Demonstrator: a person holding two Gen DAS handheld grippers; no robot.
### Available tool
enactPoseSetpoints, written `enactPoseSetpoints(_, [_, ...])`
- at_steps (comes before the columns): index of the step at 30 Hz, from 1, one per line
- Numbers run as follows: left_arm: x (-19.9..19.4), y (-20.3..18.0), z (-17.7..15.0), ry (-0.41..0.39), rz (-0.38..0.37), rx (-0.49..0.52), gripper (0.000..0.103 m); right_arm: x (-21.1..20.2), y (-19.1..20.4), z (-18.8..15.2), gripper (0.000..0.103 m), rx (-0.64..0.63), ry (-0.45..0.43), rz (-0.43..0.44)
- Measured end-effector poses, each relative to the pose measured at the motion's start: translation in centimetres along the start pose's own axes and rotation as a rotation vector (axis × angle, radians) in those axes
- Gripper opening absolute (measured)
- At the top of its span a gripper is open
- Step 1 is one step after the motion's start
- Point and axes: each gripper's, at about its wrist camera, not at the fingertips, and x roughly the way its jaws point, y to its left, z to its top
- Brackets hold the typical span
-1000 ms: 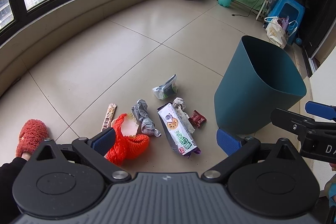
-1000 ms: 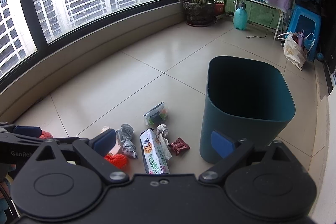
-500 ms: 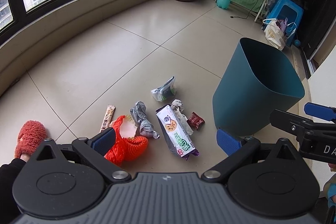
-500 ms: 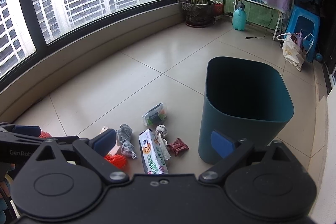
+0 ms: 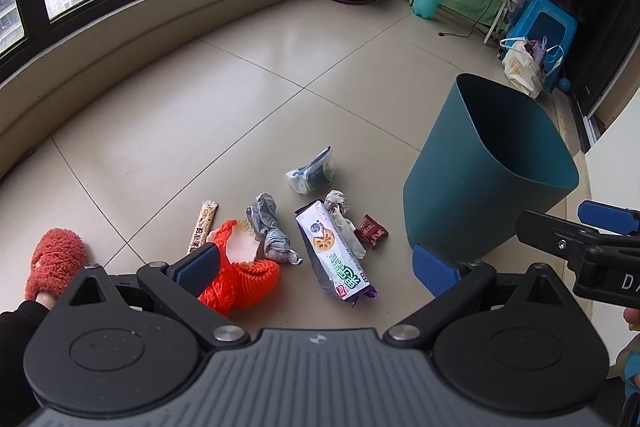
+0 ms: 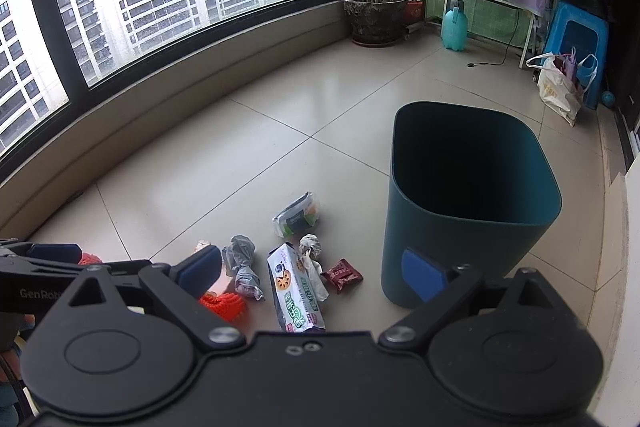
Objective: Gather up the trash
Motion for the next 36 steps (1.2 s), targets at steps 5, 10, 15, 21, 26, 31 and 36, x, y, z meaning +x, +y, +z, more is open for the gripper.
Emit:
enactPoseSetpoints(5, [-0.1,-0.1,0.1,-0.004,0.002,-0.002,0.103,0.0,0.0,-0.1,0.094,0.0,0.001,0.006])
enactPoseSetpoints(10, [-0.4,-0.1,0.1,-0.014,0.003,-0.011,0.103,0.0,-0.1,-0.1,0.094,0.001,-0.007,0.002])
enactPoseSetpoints(15, [-0.9,-0.1,0.0,-0.037,0.003,-0.009,0.103,-0.3,0.0,-0.3,0.094,-0.002,-0.024,-0.003])
enactPoseSetpoints(21, [-1.7,-0.3,0.1,-0.072,-0.012,0.004,0.103,-0.6,0.2,-0.4,0.094,-0.006,-0.041,-0.013])
enactPoseSetpoints(26, [-2.1,-0.4,0.1,-0.083,-0.018,0.01,0.103,-0.9,0.5,-0.5,0.094,-0.019,-0.055,-0.015])
enactPoseSetpoints(31, [-2.2,-0.5,0.2,-0.088,-0.016,0.013,0.103,-1.0,0.6,-0.6,0.093,-0.024,-0.067,-0.018])
enactPoseSetpoints(36, [-1.7,-0.4,0.2,-0.067,-0.012,0.008,0.103,-1.0,0.6,-0.5,0.093,-0.026,-0.054,-0.021])
